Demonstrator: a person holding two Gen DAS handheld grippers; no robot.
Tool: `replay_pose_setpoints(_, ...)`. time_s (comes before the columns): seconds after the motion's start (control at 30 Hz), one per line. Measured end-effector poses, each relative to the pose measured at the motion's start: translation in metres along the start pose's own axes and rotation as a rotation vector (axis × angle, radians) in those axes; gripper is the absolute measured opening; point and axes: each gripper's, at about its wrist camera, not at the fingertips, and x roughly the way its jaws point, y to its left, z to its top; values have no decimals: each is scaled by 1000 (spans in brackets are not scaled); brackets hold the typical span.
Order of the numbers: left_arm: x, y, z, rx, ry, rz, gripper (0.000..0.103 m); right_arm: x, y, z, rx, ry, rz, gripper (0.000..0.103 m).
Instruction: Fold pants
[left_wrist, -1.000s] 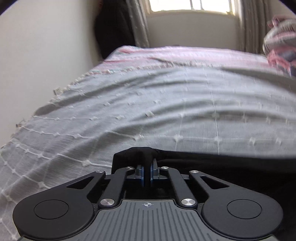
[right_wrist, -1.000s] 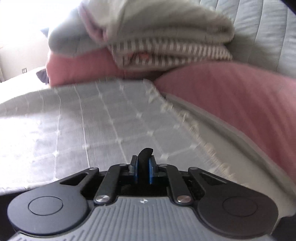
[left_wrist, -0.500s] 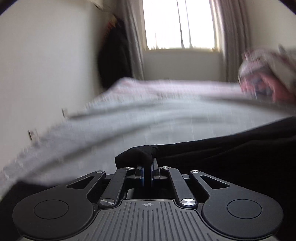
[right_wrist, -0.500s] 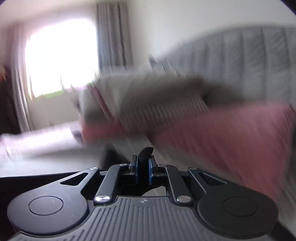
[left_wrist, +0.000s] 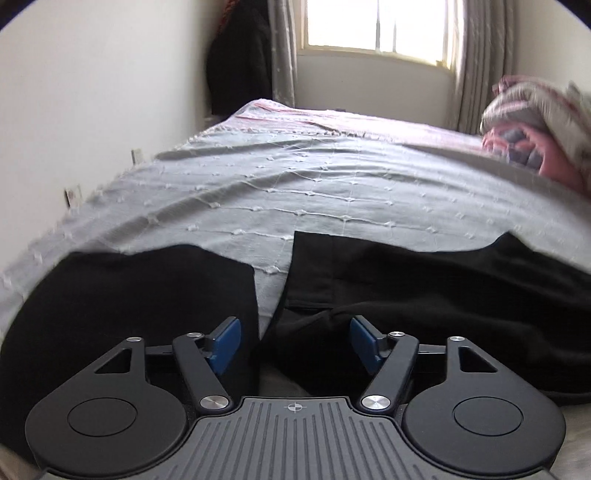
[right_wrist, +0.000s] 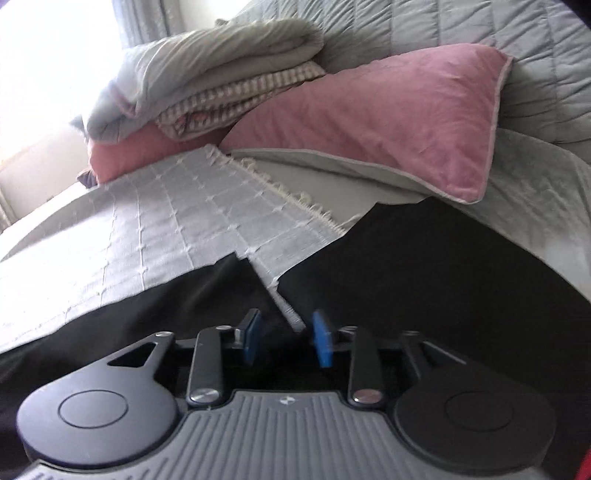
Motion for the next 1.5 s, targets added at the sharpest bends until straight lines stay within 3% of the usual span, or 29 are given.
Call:
replay_pose_setpoints(0.07, -10, 9, -7, -79, 12, -47, 68, -5, -10, -1, 44, 14, 4, 57)
replay_pose_setpoints(0.2, -17, 24, -14, -270, 27, -122, 67, -20, -34, -17, 234, 76, 161, 60)
replay_pose_setpoints(0.3, -12, 23, -14, -369, 63, -167, 69, -22, -38, -26, 308, 94, 214, 61)
replay_pose_setpoints(0.37, -8, 13, -14, -374, 72, -164, 70, -19, -35, -28, 324, 100, 217, 60)
replay_pose_setpoints(0.47, 3, -3, -18, -387, 111, -158, 75, -13, -31, -29, 352, 90, 148, 60)
replay_pose_setpoints(0.53, 13, -13, -22, -403, 134, -111, 74, -3, -28, -29, 367, 91, 135, 56)
replay_pose_setpoints(0.57, 19, -17, -23, -408, 146, -71, 69, 2, -25, -29, 355, 97, 116, 49)
replay_pose_setpoints(0.6, 25, -21, -25, -406, 152, -36, 50, 8, -21, -27, 333, 104, 82, 41)
replay_pose_setpoints(0.63, 31, -23, -27, -404, 156, -10, 33, 11, -20, -26, 314, 110, 55, 23)
replay_pose_setpoints(0.67, 36, -23, -29, -411, 170, 12, 4, 13, -18, -25, 296, 118, 37, 18)
replay_pose_setpoints(0.7, 40, -22, -31, -432, 182, 26, 0, 14, -17, -23, 288, 121, 42, 18)
replay_pose_setpoints(0.8, 37, -15, -33, -470, 144, 36, 0, 3, -21, -19, 278, 104, 57, 18)
replay_pose_setpoints(0.93, 21, 7, -40, -642, 121, -103, 0, -16, -30, -21, 259, 76, 90, 18)
replay_pose_setpoints(1.03, 11, 12, -43, -725, 73, -141, 21, -14, -37, -28, 294, 109, 93, 19)
replay_pose_setpoints(1.1, 8, 7, -41, -713, 50, -155, 47, -12, -40, -33, 327, 124, 98, 27)
replay_pose_setpoints(1.17, 9, 1, -37, -716, 34, -158, 64, -13, -37, -37, 352, 123, 112, 35)
replay_pose_setpoints(1.27, 21, -6, -31, -741, 17, -152, 66, -15, -27, -40, 350, 111, 114, 50)
replay_pose_setpoints(1.33, 32, -14, -25, -752, 24, -138, 63, -14, -16, -40, 304, 103, 105, 53)
replay_pose_setpoints(1.37, 38, -21, -21, -715, 32, -100, 48, -12, -10, -39, 276, 101, 101, 54)
replay_pose_setpoints(1.4, 44, -28, -16, -656, 54, -49, 5, -9, -5, -38, 250, 104, 90, 53)
replay_pose_setpoints(1.43, 52, -33, -12, -602, 91, -3, 2, -3, -2, -36, 230, 112, 75, 51)
replay_pose_setpoints(1.5, 60, -34, -11, -587, 112, 30, 1, 10, -1, -34, 222, 145, 52, 25)
